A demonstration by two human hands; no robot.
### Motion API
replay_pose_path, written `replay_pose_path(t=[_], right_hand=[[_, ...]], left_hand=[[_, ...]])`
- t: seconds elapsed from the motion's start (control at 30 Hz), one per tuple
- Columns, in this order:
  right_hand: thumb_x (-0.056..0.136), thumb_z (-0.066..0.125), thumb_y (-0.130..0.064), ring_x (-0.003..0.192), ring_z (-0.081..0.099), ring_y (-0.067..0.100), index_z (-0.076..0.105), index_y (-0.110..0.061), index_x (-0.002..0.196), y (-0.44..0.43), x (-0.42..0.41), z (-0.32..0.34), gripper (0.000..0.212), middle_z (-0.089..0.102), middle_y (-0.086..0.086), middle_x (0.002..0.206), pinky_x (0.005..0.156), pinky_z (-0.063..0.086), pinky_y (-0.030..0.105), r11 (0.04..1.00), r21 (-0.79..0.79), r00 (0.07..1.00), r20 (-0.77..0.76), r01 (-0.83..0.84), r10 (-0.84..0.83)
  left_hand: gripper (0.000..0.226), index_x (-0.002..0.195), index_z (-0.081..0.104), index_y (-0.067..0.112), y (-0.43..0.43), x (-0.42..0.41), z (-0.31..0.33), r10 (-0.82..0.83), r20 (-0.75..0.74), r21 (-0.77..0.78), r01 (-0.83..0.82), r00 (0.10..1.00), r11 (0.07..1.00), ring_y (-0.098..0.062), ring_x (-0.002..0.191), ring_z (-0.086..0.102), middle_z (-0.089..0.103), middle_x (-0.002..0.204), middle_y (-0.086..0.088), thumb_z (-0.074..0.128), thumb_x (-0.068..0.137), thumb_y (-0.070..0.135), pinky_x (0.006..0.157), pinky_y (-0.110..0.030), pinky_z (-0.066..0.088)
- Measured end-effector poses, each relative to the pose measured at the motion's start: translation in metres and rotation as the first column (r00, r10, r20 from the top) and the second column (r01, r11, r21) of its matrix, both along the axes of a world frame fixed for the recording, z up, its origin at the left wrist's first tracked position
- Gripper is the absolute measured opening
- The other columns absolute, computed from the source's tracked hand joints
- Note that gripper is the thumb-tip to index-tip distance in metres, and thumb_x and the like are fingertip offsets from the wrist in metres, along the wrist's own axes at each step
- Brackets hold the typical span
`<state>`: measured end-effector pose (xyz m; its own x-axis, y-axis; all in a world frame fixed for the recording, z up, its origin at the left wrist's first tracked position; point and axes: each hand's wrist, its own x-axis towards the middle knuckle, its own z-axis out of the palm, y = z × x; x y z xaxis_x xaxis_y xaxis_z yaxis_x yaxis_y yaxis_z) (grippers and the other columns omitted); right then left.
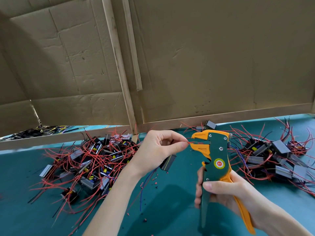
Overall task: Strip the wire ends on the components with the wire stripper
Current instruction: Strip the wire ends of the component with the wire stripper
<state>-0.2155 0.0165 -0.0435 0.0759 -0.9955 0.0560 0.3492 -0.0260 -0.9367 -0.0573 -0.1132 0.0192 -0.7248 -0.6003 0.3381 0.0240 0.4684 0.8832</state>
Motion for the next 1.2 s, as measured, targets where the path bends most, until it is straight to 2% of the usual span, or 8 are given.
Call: replay_pose_path(t=[0.2,0.4,0.6,0.7,0.93,1.03,1.1,1.2], right_hand=[[0.053,0.094,-0.024,0.07,0.064,0.044,0.069,-0.004,0.081,0.002,0.001,0.0,0.042,0.062,0.029,0.076,0.068,0.055,0.048,1.0,-0.002,1.0,-0.024,0.002,-0.002],[0.057,0.093,-0.025,0.071,0.064,0.043,0.067,-0.003,0.082,0.004,0.0,0.0,0.042,0.063,0.028,0.076,0.07,0.054,0.049,1.0,0.006,0.998,-0.068,-0.002,0.002],[0.066,0.089,-0.03,0.07,0.063,0.039,0.067,-0.009,0.081,0.007,-0.001,-0.002,0.034,0.062,0.024,0.075,0.07,0.053,0.046,1.0,0.004,0.984,-0.175,-0.017,0.017],[0.063,0.091,-0.033,0.062,0.06,0.037,0.066,-0.012,0.08,0.008,0.001,-0.004,0.037,0.061,0.023,0.07,0.064,0.052,0.041,0.999,0.011,0.977,-0.211,0.035,-0.032],[0.053,0.091,-0.047,0.045,0.054,0.028,0.062,-0.011,0.065,0.007,0.013,-0.007,0.048,0.057,0.02,0.053,0.056,0.05,0.023,0.995,-0.015,0.963,-0.251,0.099,-0.1],[0.053,0.086,-0.043,0.035,0.047,0.025,0.058,-0.013,0.061,0.004,0.019,-0.012,0.042,0.051,0.017,0.045,0.044,0.045,0.027,0.978,-0.005,0.945,-0.257,0.207,-0.201],[0.053,0.083,-0.04,0.033,0.047,0.024,0.056,-0.013,0.059,0.002,0.02,-0.014,0.038,0.05,0.018,0.045,0.042,0.043,0.028,0.972,0.016,0.941,-0.257,0.233,-0.221],[0.052,0.092,-0.03,0.055,0.062,0.034,0.066,-0.012,0.07,0.001,0.019,-0.01,0.036,0.06,0.026,0.064,0.056,0.053,0.037,0.997,0.032,0.988,-0.14,0.065,-0.06]], left_hand=[[0.012,0.078,0.074,0.022,0.002,0.002,0.003,0.011,0.026,-0.022,-0.01,1.0,1.0,-0.01,0.071,0.053,0.068,0.074,0.005,0.071,0.085,0.012,0.066,-0.021,0.042],[0.004,0.081,0.073,0.014,0.004,0.005,0.008,-0.001,0.076,-0.04,0.004,0.997,0.999,-0.017,0.075,0.054,0.068,0.083,-0.018,0.071,0.084,0.013,0.072,-0.029,0.044],[0.001,0.082,0.074,0.014,0.001,0.016,0.015,-0.031,0.164,-0.056,0.041,0.986,0.998,-0.008,0.069,0.056,0.069,0.076,-0.008,0.074,0.082,0.012,0.067,-0.02,0.045],[0.001,0.082,0.075,0.012,-0.001,0.019,0.017,-0.038,0.203,-0.065,0.052,0.978,0.997,-0.011,0.068,0.054,0.067,0.076,-0.015,0.074,0.082,0.012,0.066,-0.024,0.043],[0.004,0.081,0.075,0.016,-0.006,0.024,0.017,-0.08,0.264,-0.036,0.092,0.961,0.995,0.0,0.06,0.051,0.064,0.063,0.01,0.072,0.083,0.012,0.062,-0.011,0.041],[0.004,0.082,0.075,0.017,-0.008,0.024,0.015,-0.047,0.289,-0.055,0.066,0.956,0.996,-0.003,0.064,0.051,0.065,0.064,0.001,0.073,0.084,0.015,0.064,-0.014,0.04],[0.004,0.082,0.076,0.015,-0.008,0.023,0.013,-0.017,0.315,-0.075,0.043,0.949,0.996,-0.003,0.064,0.052,0.066,0.067,0.004,0.072,0.084,0.016,0.065,-0.014,0.042],[0.004,0.081,0.075,0.017,-0.01,0.024,0.012,0.01,0.326,-0.057,0.009,0.945,0.998,-0.009,0.07,0.055,0.07,0.075,-0.007,0.072,0.084,0.018,0.071,-0.022,0.044]])
